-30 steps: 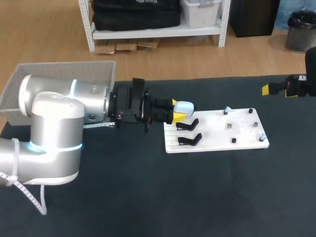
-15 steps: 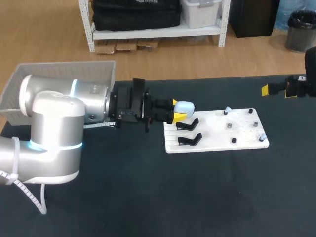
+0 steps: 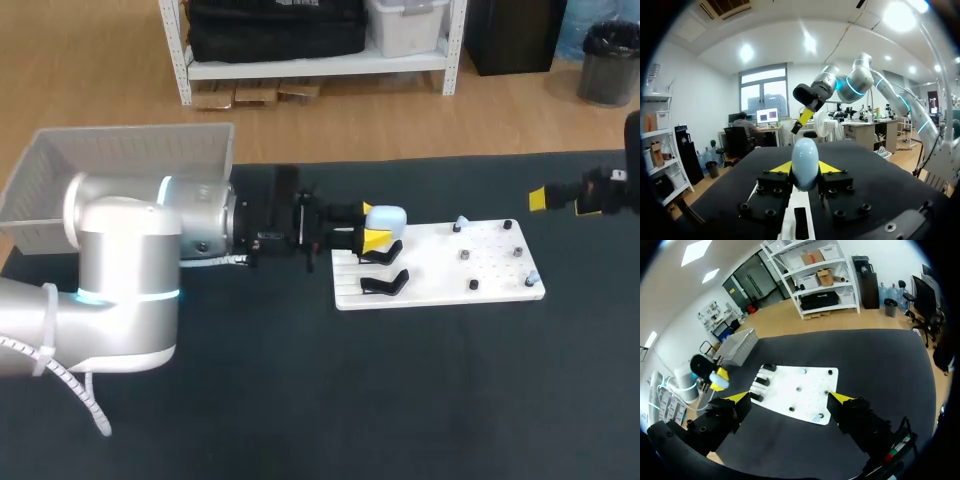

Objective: Pick up each earbud case from the left stands, insert the matching earbuds, close the lid, and place the case in the box.

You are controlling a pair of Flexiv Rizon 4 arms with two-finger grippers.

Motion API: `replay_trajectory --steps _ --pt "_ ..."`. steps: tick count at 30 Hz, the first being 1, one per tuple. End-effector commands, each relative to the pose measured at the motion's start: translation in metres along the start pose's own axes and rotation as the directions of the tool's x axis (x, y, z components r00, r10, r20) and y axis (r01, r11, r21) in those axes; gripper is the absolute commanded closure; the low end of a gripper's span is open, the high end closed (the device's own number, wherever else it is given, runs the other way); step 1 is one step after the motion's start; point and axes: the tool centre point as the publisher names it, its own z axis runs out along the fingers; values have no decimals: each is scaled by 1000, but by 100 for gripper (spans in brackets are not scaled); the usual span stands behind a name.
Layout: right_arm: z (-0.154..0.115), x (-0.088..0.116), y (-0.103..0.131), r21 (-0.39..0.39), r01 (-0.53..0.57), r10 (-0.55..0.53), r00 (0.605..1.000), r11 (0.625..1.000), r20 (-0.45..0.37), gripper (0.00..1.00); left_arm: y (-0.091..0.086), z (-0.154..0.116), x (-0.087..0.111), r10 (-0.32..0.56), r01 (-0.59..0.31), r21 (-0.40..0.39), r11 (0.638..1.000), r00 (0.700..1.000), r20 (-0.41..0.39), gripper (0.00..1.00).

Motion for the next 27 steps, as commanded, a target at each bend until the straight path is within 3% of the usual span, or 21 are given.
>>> replay_trajectory --steps 1,13,27 --pt "-12 10 22 0 15 -15 1000 1000 2 0 4 9 4 6 -6 14 1000 1000 8 100" --pt "-6 27 81 0 77 -77 997 997 -16 0 -2 18 1 -5 5 -4 1000 1000 -7 100" --pt "6 50 96 16 77 -75 994 997 -78 0 -24 16 11 -62 63 -5 998 998 26 100"
